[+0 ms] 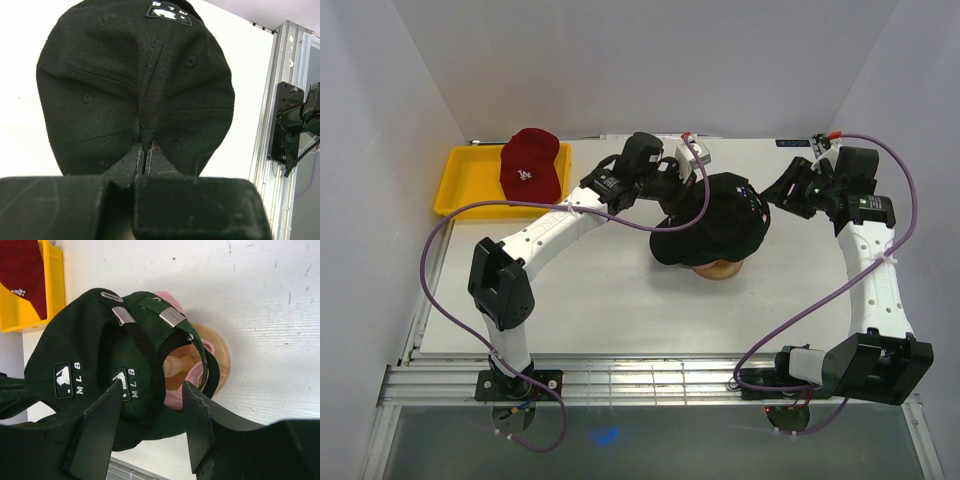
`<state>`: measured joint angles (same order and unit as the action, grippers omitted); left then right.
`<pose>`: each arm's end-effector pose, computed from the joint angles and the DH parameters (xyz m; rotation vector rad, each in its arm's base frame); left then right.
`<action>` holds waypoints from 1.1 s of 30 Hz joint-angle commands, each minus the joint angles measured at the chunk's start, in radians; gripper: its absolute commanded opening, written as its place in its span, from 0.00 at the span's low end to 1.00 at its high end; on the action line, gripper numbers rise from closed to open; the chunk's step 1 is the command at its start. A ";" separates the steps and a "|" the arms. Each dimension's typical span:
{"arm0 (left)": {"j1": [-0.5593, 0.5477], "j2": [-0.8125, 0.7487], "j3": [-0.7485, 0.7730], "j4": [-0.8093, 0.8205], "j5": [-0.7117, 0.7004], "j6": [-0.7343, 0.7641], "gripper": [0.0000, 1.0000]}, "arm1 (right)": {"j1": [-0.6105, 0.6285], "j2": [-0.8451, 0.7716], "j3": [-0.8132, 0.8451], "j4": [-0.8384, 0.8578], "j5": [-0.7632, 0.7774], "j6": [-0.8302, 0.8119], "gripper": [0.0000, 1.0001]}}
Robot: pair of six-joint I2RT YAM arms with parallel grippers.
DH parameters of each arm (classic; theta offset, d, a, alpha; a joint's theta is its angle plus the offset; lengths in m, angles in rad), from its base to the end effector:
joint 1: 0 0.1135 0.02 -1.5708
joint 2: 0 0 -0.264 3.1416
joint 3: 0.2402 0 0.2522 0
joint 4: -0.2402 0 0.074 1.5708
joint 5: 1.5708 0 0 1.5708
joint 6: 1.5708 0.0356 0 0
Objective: Stack the hats
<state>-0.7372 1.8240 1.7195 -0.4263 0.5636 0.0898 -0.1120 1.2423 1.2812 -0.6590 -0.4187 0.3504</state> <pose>0.3024 -0.3003 0.3505 1.1808 1.8111 -0.9739 0.2639 -0.0151 0.3710 0.2672 2.1741 0.5926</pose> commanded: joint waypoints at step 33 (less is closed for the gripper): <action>-0.008 -0.019 -0.017 -0.003 -0.053 -0.039 0.00 | -0.005 0.019 -0.054 0.064 0.024 -0.059 0.44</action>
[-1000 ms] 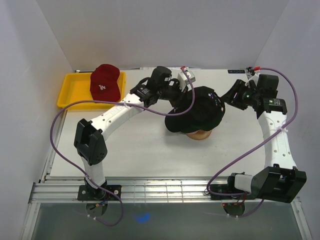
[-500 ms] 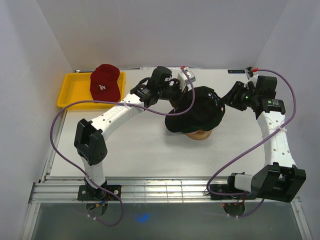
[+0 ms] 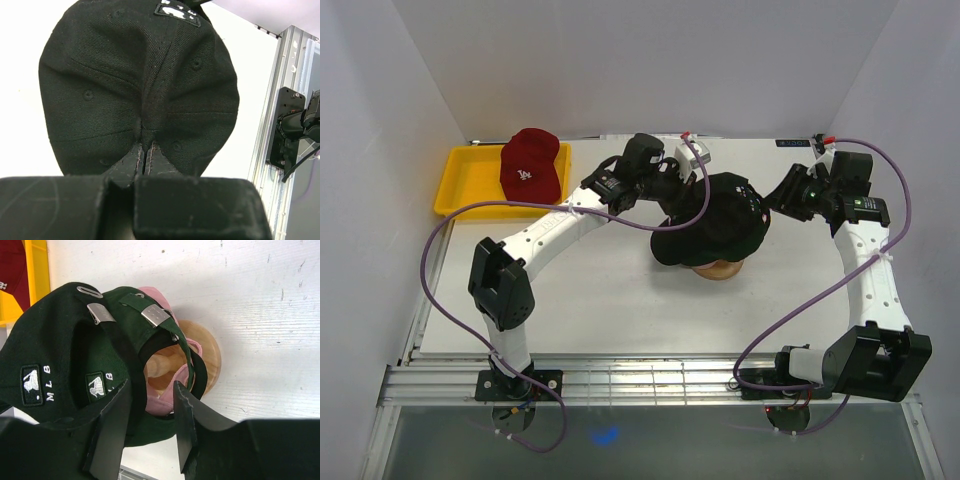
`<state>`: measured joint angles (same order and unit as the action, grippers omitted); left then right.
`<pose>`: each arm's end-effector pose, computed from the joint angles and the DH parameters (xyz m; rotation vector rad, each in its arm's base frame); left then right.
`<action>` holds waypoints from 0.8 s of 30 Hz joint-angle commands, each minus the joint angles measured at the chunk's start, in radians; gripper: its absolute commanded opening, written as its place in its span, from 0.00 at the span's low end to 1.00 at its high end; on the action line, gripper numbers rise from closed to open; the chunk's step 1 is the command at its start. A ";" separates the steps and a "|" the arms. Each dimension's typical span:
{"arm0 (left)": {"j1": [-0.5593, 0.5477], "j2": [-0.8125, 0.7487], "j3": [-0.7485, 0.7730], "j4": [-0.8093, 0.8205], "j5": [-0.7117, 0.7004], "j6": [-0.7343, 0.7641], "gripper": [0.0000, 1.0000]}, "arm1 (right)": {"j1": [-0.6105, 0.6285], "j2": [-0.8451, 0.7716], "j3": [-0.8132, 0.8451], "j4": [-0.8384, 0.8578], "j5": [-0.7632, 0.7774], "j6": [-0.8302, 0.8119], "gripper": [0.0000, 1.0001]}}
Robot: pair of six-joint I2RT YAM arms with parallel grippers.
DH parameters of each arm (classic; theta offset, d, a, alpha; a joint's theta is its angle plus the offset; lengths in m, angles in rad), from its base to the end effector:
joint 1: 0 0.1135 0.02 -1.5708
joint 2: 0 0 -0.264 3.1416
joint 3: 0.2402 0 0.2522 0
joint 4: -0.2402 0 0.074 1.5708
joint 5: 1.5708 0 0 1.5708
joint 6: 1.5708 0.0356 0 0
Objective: Stack the hats
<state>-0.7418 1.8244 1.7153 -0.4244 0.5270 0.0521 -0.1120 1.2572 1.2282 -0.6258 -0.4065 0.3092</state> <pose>0.3023 -0.3013 0.3487 1.1351 1.8525 -0.9595 0.2697 -0.0162 0.3525 0.2423 2.2070 0.5602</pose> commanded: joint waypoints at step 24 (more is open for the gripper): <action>-0.007 -0.053 -0.071 0.044 -0.048 -0.038 0.08 | -0.005 0.013 -0.010 0.029 0.055 -0.033 0.33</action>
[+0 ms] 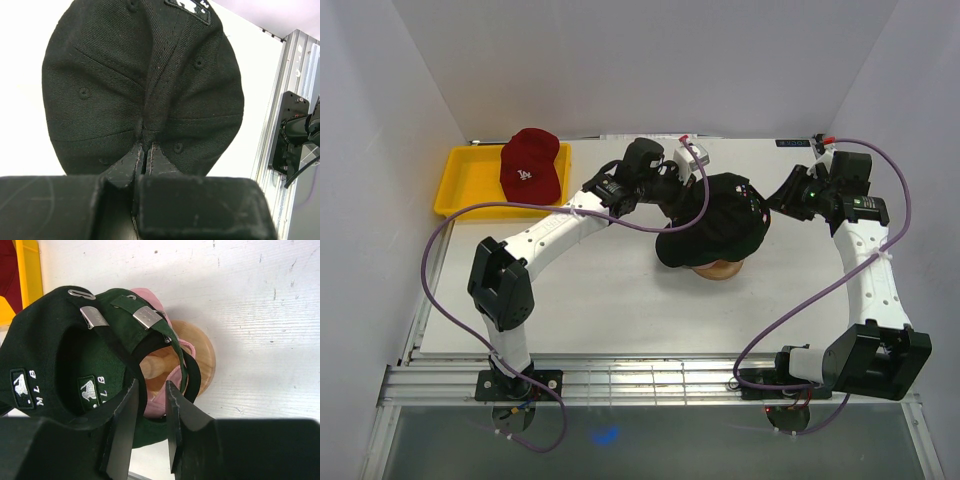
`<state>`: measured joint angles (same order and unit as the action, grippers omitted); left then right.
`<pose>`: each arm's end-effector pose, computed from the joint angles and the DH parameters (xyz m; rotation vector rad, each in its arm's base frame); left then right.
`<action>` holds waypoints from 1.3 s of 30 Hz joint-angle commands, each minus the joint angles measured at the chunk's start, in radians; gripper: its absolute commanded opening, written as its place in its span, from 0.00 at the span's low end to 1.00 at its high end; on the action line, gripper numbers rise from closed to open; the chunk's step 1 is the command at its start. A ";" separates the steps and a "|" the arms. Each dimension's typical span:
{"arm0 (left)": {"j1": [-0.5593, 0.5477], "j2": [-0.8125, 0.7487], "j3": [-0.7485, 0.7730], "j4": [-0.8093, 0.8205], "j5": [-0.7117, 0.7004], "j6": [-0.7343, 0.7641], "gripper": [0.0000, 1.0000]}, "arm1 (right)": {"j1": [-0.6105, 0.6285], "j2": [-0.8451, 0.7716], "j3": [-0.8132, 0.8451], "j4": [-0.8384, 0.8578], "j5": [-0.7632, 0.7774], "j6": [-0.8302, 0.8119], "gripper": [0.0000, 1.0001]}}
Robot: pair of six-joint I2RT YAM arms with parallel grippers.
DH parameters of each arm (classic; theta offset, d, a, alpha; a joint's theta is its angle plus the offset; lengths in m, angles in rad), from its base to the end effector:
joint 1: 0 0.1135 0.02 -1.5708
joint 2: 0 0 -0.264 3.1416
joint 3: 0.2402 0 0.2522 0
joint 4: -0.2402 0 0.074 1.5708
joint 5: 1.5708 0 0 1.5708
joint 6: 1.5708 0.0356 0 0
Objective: Stack the hats
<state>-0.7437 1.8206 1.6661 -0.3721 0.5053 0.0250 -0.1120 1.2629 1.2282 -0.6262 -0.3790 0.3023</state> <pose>0.3029 -0.3021 0.3380 1.1008 1.8710 -0.9534 0.2712 -0.0172 0.3508 0.2525 2.2132 0.5265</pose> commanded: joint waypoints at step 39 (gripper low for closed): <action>-0.005 -0.061 -0.029 -0.002 -0.043 -0.017 0.08 | 0.087 0.029 0.059 -0.007 0.166 -0.031 0.27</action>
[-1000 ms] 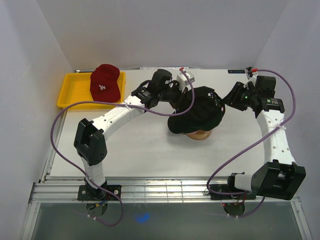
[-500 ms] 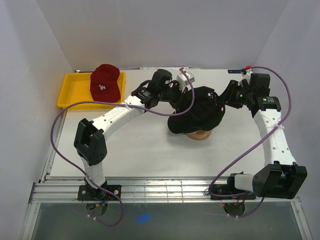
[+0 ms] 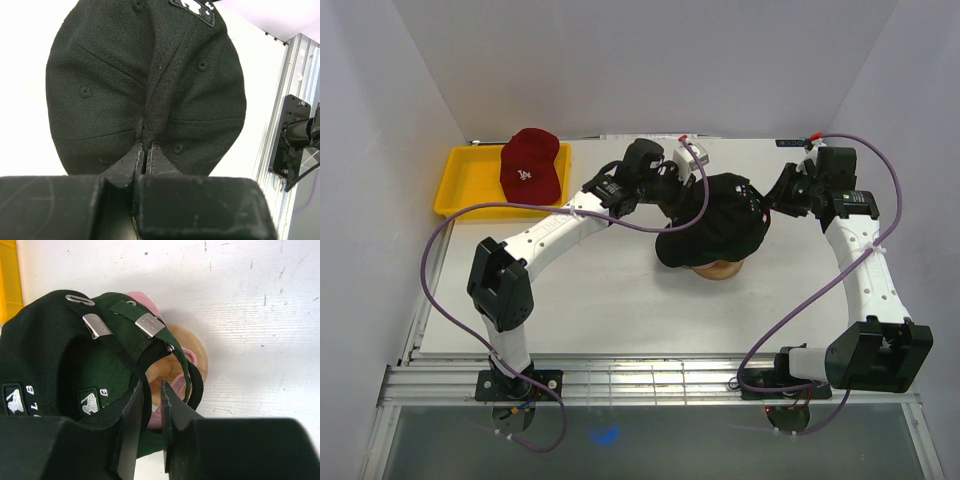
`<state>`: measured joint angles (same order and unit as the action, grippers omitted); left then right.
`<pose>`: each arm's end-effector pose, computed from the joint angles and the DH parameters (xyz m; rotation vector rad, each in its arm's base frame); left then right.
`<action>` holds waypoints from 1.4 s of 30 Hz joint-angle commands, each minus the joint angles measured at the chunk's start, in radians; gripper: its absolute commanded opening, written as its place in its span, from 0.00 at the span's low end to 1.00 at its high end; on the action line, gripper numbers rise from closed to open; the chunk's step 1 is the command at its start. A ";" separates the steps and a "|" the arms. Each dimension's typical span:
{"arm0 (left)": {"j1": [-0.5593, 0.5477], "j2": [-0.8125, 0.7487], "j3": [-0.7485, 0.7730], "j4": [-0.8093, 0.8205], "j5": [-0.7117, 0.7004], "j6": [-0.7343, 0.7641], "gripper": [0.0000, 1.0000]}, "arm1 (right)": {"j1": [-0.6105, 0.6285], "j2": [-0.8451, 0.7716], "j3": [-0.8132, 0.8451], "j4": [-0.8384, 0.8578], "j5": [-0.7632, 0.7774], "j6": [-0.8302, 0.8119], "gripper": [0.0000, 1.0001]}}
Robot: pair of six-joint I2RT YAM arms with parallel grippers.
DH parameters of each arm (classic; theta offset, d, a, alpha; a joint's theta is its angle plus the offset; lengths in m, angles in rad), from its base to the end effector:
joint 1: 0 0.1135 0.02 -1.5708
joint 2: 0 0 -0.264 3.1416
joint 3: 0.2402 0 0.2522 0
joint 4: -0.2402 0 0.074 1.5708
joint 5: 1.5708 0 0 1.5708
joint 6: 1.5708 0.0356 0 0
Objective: Stack the hats
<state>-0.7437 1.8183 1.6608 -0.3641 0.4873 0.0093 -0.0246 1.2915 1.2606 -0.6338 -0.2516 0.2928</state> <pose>0.3033 -0.3017 0.3377 1.0762 1.8823 -0.9438 0.2794 0.0020 0.3528 0.2179 2.2343 0.4267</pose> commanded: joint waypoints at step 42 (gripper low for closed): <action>0.119 -0.421 -0.938 0.658 -0.305 -1.049 0.65 | -0.020 0.012 -0.029 0.020 0.060 -0.043 0.17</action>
<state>-0.6281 1.3972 0.7498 0.1043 0.1211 -0.9535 -0.0307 1.3029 1.2449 -0.6281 -0.2272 0.2790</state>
